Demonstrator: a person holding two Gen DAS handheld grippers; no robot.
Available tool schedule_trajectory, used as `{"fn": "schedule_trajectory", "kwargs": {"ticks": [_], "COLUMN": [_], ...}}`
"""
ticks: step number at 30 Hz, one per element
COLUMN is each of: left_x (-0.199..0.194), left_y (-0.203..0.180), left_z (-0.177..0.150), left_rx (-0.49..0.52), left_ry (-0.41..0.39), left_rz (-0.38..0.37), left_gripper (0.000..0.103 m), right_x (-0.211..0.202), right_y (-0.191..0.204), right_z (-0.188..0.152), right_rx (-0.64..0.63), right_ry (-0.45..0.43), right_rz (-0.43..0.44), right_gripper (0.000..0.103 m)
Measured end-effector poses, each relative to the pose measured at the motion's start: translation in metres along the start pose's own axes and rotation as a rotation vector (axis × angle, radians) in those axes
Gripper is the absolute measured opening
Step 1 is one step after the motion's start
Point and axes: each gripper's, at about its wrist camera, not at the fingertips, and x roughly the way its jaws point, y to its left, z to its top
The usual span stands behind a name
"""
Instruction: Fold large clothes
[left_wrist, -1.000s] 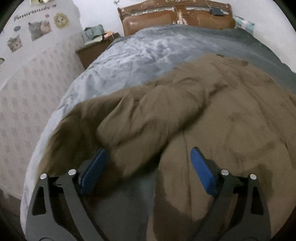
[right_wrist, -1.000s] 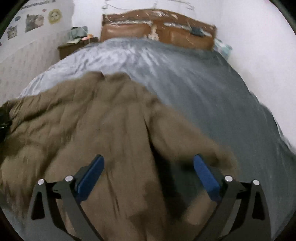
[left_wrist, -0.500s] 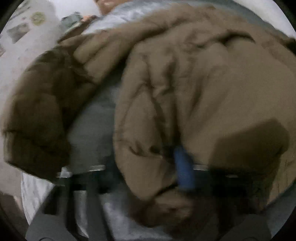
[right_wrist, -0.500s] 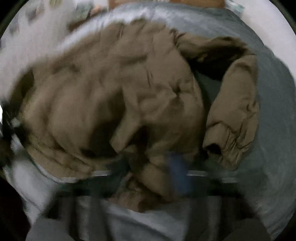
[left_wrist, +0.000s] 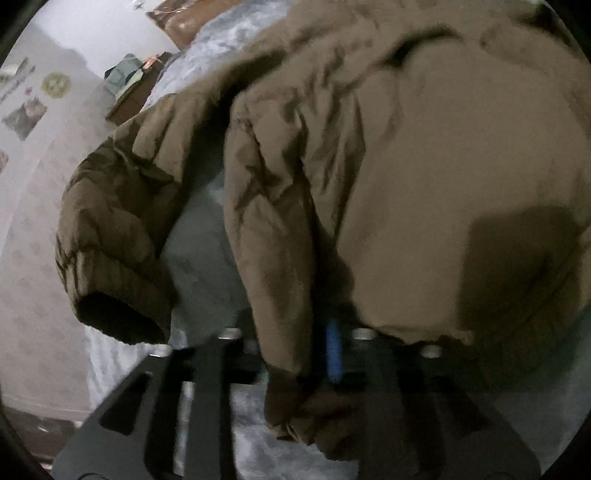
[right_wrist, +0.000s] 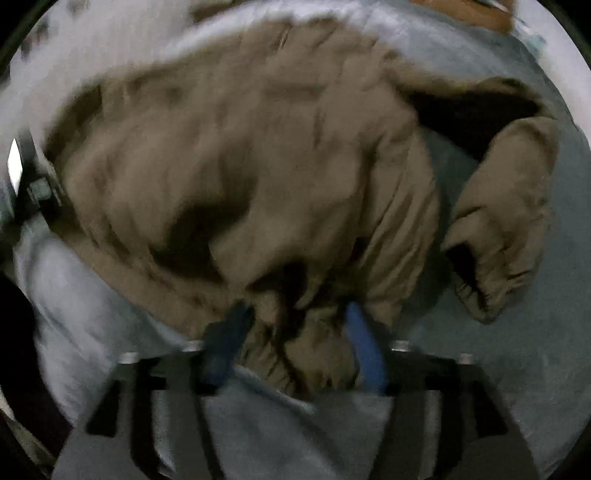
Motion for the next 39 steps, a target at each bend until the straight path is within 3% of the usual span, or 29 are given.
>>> {"fn": "schedule_trajectory", "kwargs": {"ticks": [2,5,8,10,13,15,16,17,19,21,23,24,25,26,28,29,31,33,35,37,39], "left_x": [-0.019,-0.036,-0.045,-0.038,-0.018,-0.011,-0.001,0.0,0.008,0.019,0.024,0.025,0.026,0.026,0.023,0.024,0.025,0.022,0.007,0.006,0.0], "left_y": [0.019,0.048,0.075,0.082,0.079,0.079,0.08,0.081,0.09,0.103,0.113,0.122,0.129,0.136,0.15,0.154,0.151,0.142,0.129,0.118,0.104], "left_z": [-0.005,0.002,0.007,0.008,0.001,-0.014,-0.015,-0.017,-0.021,-0.023,-0.019,-0.017,-0.017,-0.018,-0.025,-0.03,-0.04,-0.04,-0.036,-0.026,-0.024], "left_rx": [-0.079,-0.231,-0.398,-0.442,-0.437,-0.415,-0.393,-0.381,-0.371,-0.41,-0.441,-0.468,-0.501,-0.54,-0.615,-0.632,-0.641,-0.612,-0.575,-0.554,-0.515], "left_ry": [-0.069,-0.163,-0.226,-0.228,-0.171,-0.122,-0.082,-0.056,0.002,0.044,0.05,0.045,0.038,0.024,0.006,0.013,0.036,0.028,-0.017,-0.048,-0.058], "left_rz": [-0.001,-0.037,-0.096,-0.12,-0.109,-0.056,-0.017,0.01,0.053,0.004,0.018,0.045,0.045,0.033,0.011,-0.026,-0.086,-0.091,-0.089,-0.127,-0.163], "left_gripper": [0.09,0.093,0.097,0.098,0.098,0.098,0.098,0.098,0.086,0.065,0.059,0.059,0.059,0.06,0.066,0.078,0.08,0.08,0.082,0.085,0.093], "right_x": [-0.035,-0.066,-0.057,-0.035,-0.005,0.018,0.024,0.03,0.02,-0.009,-0.041,-0.053,-0.062,-0.067,-0.067,-0.066,-0.06,-0.064,-0.064,-0.061,-0.038], "right_y": [-0.026,-0.075,-0.116,-0.127,-0.126,-0.13,-0.134,-0.127,-0.138,-0.143,-0.161,-0.17,-0.179,-0.188,-0.198,-0.2,-0.193,-0.174,-0.147,-0.123,-0.09], "right_z": [0.003,-0.001,-0.005,-0.001,0.007,0.011,0.011,0.012,0.011,0.007,0.0,-0.005,-0.011,-0.019,-0.029,-0.032,-0.029,-0.023,-0.012,-0.009,0.006], "right_rx": [0.092,0.331,0.518,0.517,0.467,0.464,0.456,0.439,0.439,0.424,0.447,0.481,0.516,0.558,0.618,0.637,0.622,0.582,0.527,0.49,0.438], "right_ry": [-0.15,-0.289,-0.255,-0.212,-0.15,-0.085,-0.046,-0.021,-0.018,-0.071,-0.143,-0.166,-0.179,-0.172,-0.181,-0.186,-0.184,-0.274,-0.325,-0.306,-0.259], "right_rz": [-0.038,-0.199,-0.242,-0.21,-0.206,-0.183,-0.209,-0.25,-0.389,-0.624,-0.879,-0.967,-1.022,-1.062,-1.034,-0.992,-0.939,-0.84,-0.665,-0.528,-0.271], "right_gripper": [0.086,0.093,0.093,0.093,0.093,0.077,0.032,0.013,0.012,0.012,0.014,0.018,0.033,0.061,0.079,0.079,0.079,0.085,0.088,0.092,0.097]}}
